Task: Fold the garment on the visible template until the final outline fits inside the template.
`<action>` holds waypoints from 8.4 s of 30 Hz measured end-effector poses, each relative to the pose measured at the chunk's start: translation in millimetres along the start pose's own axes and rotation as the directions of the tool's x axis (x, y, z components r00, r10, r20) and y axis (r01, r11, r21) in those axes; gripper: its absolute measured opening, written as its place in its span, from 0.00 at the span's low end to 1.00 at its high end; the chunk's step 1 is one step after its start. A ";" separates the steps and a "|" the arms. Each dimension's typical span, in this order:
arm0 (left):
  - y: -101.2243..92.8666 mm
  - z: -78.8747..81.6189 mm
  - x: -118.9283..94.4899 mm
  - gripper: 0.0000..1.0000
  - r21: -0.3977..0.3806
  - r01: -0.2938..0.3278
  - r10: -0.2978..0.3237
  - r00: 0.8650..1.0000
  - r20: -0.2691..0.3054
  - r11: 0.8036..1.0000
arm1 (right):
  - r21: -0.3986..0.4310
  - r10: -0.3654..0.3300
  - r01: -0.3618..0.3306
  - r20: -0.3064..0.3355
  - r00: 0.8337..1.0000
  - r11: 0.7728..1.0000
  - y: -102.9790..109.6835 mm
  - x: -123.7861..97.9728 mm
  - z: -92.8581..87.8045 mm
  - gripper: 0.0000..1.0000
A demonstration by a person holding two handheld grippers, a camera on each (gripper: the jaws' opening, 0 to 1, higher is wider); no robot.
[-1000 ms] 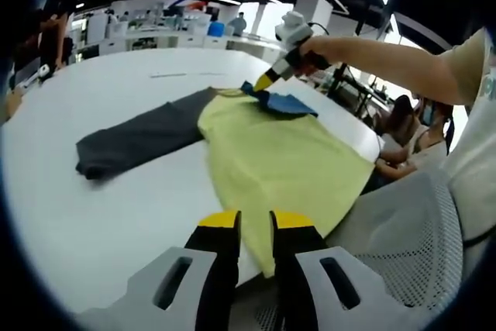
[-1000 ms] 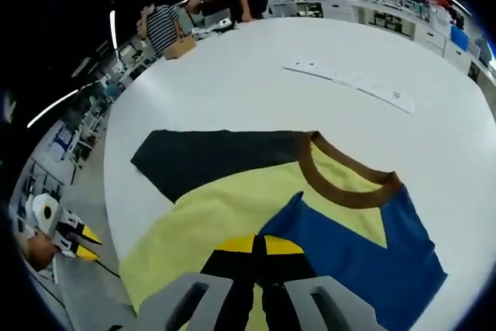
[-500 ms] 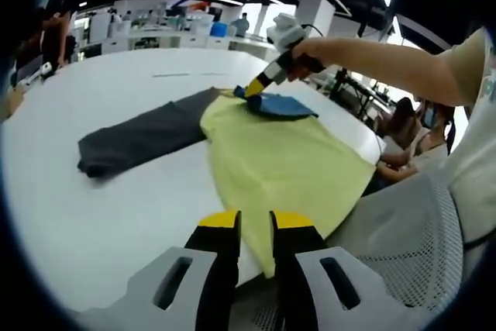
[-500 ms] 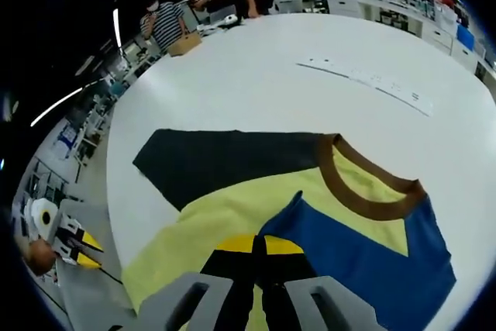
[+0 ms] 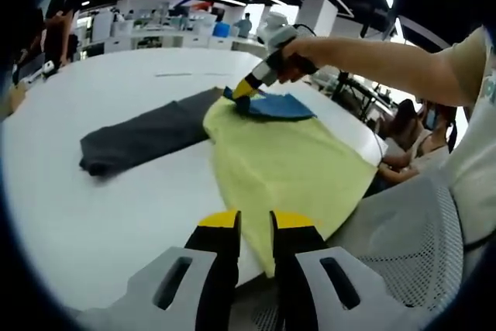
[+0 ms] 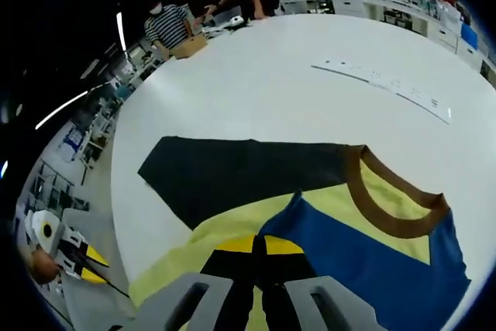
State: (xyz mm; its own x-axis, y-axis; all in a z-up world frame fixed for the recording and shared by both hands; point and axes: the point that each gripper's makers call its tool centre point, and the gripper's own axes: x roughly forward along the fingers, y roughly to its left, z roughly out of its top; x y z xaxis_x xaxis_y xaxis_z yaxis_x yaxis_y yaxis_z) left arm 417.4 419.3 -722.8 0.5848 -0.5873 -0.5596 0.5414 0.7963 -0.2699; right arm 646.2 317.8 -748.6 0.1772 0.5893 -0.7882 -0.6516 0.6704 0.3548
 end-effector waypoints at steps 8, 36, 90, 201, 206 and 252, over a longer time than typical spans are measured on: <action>0.3 -0.2 -0.5 0.12 -0.004 -0.001 0.001 1.000 0.002 1.000 | -0.003 0.008 -0.008 -0.003 1.000 1.000 9.1 12.1 3.8 0.00; 0.4 -1.5 0.9 0.13 -0.011 0.002 -0.003 1.000 -0.005 1.000 | -0.062 0.008 -0.010 -0.038 0.999 0.998 19.4 30.5 0.0 0.00; 11.2 4.9 5.7 0.13 -0.007 -0.033 0.032 0.999 -0.039 0.999 | -0.075 -0.107 0.130 0.253 0.962 0.989 -25.3 -123.4 -94.5 0.40; 248.8 26.2 14.9 0.00 -0.137 -0.523 0.508 0.851 -0.130 0.841 | 0.066 -0.189 0.179 0.196 0.962 0.982 -48.5 -163.5 -215.2 0.37; 250.5 28.2 5.2 0.00 -0.148 -0.530 0.518 0.848 -0.115 0.835 | 0.060 -0.188 0.179 0.198 0.962 0.982 -48.0 -165.1 -213.4 0.37; 206.1 126.1 -16.6 0.00 -0.103 -0.495 0.505 0.854 0.123 0.863 | 0.055 -0.168 0.160 0.187 0.968 0.986 -49.2 -163.4 -226.6 0.36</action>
State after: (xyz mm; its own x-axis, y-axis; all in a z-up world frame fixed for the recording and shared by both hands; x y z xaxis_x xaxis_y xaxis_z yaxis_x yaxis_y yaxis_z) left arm 595.4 574.8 -670.3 0.8472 -0.1171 -0.5182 0.1151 0.9927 -0.0361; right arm 482.3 86.3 -751.2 0.4184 0.5424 -0.7285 -0.5735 0.7798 0.2512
